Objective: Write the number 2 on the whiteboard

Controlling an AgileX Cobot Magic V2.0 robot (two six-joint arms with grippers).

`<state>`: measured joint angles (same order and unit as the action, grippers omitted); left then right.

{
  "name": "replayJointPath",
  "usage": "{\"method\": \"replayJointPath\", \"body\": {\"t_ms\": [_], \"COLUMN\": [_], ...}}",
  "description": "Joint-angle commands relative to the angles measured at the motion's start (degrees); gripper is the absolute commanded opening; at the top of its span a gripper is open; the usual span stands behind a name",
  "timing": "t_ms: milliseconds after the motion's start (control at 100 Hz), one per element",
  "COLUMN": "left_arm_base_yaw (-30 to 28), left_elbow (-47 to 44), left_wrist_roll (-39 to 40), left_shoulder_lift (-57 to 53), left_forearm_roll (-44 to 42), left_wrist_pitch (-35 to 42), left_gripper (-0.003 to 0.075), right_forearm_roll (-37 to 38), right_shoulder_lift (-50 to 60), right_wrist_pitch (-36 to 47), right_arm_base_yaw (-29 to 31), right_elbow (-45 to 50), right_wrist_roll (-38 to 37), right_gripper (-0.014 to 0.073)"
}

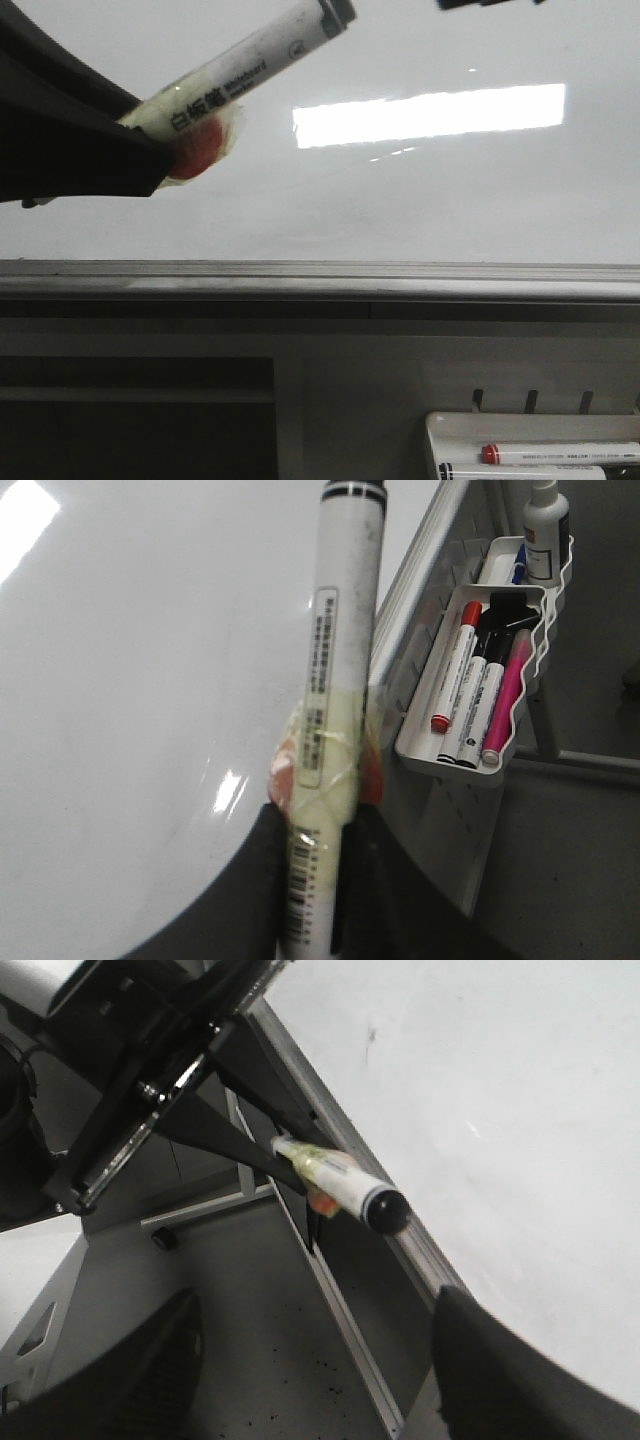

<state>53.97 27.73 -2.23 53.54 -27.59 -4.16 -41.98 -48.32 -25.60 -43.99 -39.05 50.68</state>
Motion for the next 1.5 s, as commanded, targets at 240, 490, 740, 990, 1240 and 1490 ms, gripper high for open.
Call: {"method": "replayJointPath", "body": {"t_ms": [240,490,740,990,1240,1490], "left_arm_base_yaw": [0.45,1.33,2.79,2.79,2.79,2.65], "left_elbow": [1.45,1.45,1.45,1.45,1.45,1.56], "left_wrist_roll": [0.15,-0.44,-0.44,-0.44,-0.44,-0.44], "left_shoulder_lift": [-0.78,-0.78,-0.78,-0.78,-1.35,-3.65], "left_forearm_roll": [-0.51,-1.75,-3.34,-3.56,-5.27,-7.42], "left_wrist_pitch": [3.29,3.78,4.60,5.28,5.87,4.84], "left_gripper": [-0.0020,-0.0020,-0.0020,-0.0020,-0.0020,0.0002], "right_forearm_roll": [-1.65,-1.65,-1.65,-1.65,-1.65,0.05], "right_shoulder_lift": [-8.56,-14.25,-15.95,-15.95,-16.05,-16.05], "right_wrist_pitch": [12.72,12.01,11.17,10.44,9.54,8.66], "right_arm_base_yaw": [-5.75,-5.84,-5.84,-5.84,-5.84,-5.84], "right_elbow": [-4.02,-7.78,-8.11,-8.11,-8.11,-8.11], "right_wrist_roll": [3.42,3.42,3.42,3.42,3.42,3.42], "right_gripper": [0.0442,0.0442,0.0402,0.0248,-0.0016,-0.0072]}}
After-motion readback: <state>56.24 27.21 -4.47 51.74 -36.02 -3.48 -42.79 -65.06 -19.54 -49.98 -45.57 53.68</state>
